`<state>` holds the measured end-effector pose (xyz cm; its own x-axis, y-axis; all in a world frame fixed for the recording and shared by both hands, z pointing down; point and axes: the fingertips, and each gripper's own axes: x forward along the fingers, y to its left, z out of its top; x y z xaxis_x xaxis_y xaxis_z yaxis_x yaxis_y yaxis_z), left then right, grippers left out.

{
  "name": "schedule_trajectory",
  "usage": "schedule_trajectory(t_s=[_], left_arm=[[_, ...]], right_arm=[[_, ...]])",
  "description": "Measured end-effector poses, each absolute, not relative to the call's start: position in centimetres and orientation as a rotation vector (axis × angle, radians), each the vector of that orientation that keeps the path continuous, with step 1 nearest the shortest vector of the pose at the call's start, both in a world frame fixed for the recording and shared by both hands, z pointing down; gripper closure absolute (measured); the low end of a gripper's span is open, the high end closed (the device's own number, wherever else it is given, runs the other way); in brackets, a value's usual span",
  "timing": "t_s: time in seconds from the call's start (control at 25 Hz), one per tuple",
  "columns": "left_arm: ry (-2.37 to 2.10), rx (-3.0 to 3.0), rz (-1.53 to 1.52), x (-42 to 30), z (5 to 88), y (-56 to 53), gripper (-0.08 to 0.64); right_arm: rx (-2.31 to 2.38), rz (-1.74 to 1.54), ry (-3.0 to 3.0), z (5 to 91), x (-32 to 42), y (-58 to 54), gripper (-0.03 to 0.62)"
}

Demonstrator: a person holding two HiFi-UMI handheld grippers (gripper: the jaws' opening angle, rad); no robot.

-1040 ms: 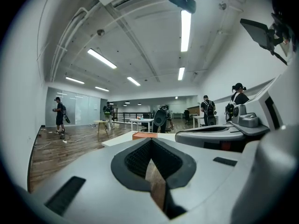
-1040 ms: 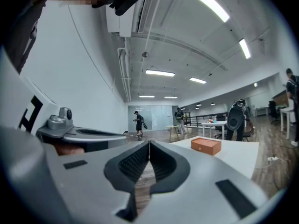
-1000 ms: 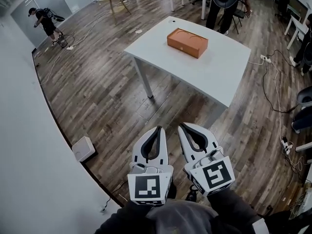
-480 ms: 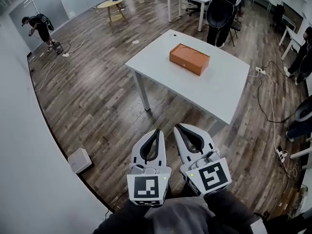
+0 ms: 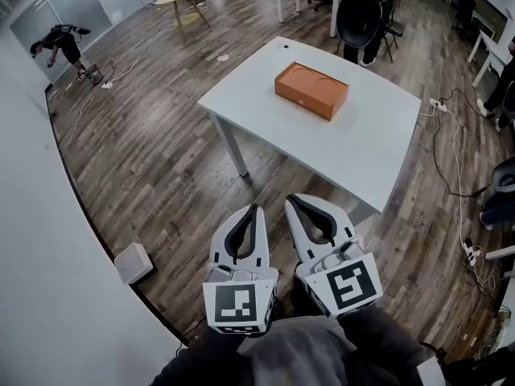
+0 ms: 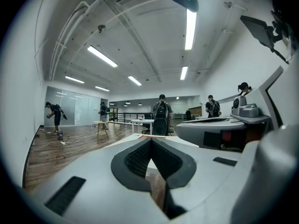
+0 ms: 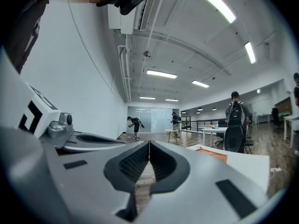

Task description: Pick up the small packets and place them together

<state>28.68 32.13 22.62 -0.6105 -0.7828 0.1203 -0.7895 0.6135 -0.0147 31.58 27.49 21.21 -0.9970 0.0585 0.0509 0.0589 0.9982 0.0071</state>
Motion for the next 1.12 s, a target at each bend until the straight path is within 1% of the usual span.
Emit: schedule_trajectory(t_s=[0.4, 0.6, 0.88, 1.12], left_arm=[[-2.671, 1.322, 0.153, 24.7, 25.0, 24.7, 0.563], [-2.690, 1.329, 0.164, 22.6, 23.8, 20.5, 0.563], [-2.744, 1.267, 0.162, 19.1, 22.4, 19.9, 0.563], [-2.757, 1.245, 0.152, 15.8, 22.9, 20.1, 0.563]], right_arm=[[-0.112, 0.061, -3.039, 24.3, 27.6, 20.4, 0.588], [-0.132, 0.081, -3.059, 23.8, 25.0, 16.7, 0.588], [-0.183, 0.044, -3.083, 22.3, 21.7, 15.3, 0.588], [-0.195, 0.038, -3.086, 22.7, 18.5, 15.3, 0.588]])
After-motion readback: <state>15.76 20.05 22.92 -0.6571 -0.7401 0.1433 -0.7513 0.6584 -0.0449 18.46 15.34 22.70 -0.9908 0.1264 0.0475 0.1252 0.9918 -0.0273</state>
